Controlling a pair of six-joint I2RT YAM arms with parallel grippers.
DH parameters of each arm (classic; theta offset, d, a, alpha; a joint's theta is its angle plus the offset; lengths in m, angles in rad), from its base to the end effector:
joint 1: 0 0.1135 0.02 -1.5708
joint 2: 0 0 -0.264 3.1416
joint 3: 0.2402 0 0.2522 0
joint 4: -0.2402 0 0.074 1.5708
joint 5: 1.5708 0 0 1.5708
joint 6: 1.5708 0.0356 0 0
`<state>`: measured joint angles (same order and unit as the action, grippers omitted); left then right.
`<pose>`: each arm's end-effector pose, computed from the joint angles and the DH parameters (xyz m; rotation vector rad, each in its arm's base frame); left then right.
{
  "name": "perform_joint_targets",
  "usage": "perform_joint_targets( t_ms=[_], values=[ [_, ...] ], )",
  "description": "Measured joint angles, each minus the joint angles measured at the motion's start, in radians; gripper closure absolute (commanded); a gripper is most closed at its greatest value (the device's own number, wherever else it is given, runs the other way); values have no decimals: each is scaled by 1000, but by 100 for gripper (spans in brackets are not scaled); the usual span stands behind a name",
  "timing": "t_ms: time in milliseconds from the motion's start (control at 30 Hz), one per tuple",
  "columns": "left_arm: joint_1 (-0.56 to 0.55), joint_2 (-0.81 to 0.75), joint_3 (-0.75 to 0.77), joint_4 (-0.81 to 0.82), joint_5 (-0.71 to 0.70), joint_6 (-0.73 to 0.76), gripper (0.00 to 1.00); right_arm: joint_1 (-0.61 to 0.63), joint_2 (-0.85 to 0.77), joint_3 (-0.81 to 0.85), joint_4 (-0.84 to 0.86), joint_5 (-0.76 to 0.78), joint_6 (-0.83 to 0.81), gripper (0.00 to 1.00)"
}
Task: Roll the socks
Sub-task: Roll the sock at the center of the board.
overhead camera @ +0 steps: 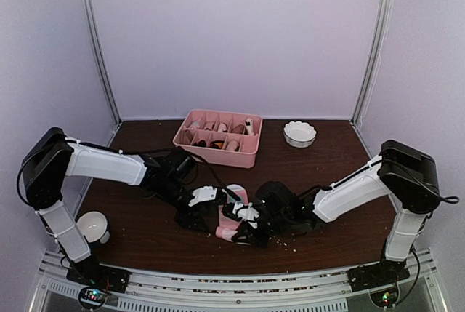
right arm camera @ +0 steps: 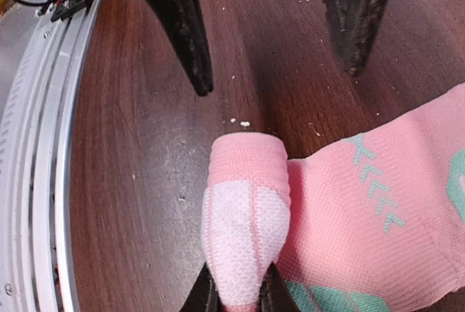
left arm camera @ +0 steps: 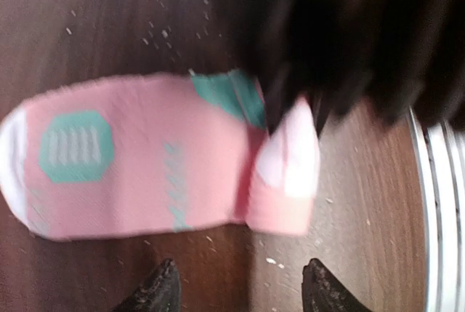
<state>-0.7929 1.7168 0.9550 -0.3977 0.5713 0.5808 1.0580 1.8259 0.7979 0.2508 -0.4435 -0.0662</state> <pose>0.2099 -0.2405 0.1538 1.8231 1.9646 -0.8403 0.1536 0.3039 0.1158 -1.5131 1.9646 0.9818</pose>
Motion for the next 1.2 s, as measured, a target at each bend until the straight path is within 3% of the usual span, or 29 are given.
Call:
perform_joint_targets(
  t_ms=[267,533,833,1000,1067,1200],
  values=[
    [-70,-11,-36,98,-40,61,45,-101,146,131,-29,-280,195,100],
    [-137,-43,-93,177,-159,104,52,-129,195,161,-33,-381,281,100],
    [-140,14,-53,186,-214,83,88,-134,190,163,-29,-394,330,96],
    [-140,48,-5,141,-191,71,99,-134,164,121,5,-372,362,88],
    [-129,90,44,105,-154,63,100,-134,137,84,24,-351,378,72],
    [-95,204,175,23,-37,48,100,-133,77,18,59,-294,393,59]
  ],
)
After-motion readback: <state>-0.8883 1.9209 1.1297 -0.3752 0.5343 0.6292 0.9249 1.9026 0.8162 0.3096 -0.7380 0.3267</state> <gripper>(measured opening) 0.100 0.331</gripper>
